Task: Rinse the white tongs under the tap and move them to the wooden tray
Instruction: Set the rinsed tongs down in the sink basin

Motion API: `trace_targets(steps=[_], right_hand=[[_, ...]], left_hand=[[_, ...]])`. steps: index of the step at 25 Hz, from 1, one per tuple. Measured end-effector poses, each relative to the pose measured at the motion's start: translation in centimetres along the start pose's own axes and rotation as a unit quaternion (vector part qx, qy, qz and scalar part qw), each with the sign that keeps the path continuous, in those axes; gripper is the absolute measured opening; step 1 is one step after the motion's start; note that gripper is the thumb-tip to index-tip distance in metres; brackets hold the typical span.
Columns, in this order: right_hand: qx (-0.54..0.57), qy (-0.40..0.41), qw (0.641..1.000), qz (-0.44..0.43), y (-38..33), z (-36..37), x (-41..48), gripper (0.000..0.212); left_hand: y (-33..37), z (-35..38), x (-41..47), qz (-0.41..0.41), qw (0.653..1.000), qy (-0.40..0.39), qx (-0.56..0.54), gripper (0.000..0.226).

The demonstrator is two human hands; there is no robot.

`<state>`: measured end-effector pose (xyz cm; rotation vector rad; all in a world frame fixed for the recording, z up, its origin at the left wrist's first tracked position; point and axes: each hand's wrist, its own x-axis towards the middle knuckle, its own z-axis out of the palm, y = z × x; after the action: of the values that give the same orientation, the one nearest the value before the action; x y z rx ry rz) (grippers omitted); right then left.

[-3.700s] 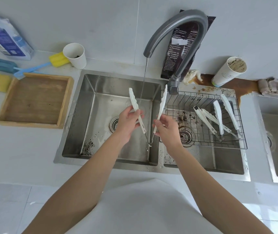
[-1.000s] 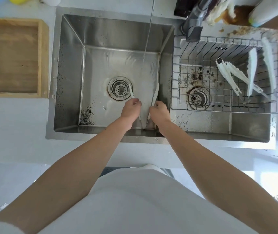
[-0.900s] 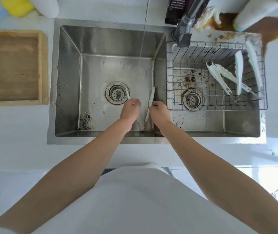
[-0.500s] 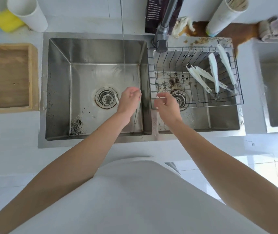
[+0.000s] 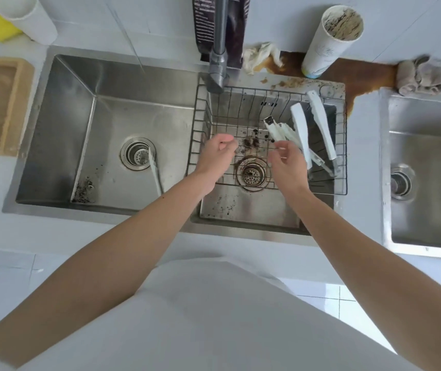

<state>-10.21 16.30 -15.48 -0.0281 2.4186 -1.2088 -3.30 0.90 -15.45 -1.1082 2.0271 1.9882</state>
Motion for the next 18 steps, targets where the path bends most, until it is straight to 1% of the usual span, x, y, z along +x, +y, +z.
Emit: trace_targets(steps=[4,8,13,16,18], right_hand=[[-0.029,0.017,0.999,-0.008,1.9,-3.9,2.0,0.032],[-0.086,0.016,0.996,-0.032,3.2,-5.7,3.6,0.038],[-0.174,-0.014,0.983,-0.065,4.8,-6.1,4.8,0.036],[-0.191,-0.033,0.979,-0.062,5.4,-6.1,5.0,0.035],[-0.195,-0.037,0.978,-0.057,5.6,-6.2,5.2,0.032]], left_hand=[[0.7,4.6,0.8,-0.045,0.999,0.001,-0.014,0.041],[1.6,8.2,2.0,-0.065,0.998,-0.005,-0.013,0.045],[2.8,11.6,3.8,-0.086,0.996,-0.006,-0.028,0.045],[3.0,13.3,4.4,-0.107,0.993,-0.027,-0.036,0.052],[3.1,14.2,4.7,-0.117,0.992,-0.034,-0.038,0.052]])
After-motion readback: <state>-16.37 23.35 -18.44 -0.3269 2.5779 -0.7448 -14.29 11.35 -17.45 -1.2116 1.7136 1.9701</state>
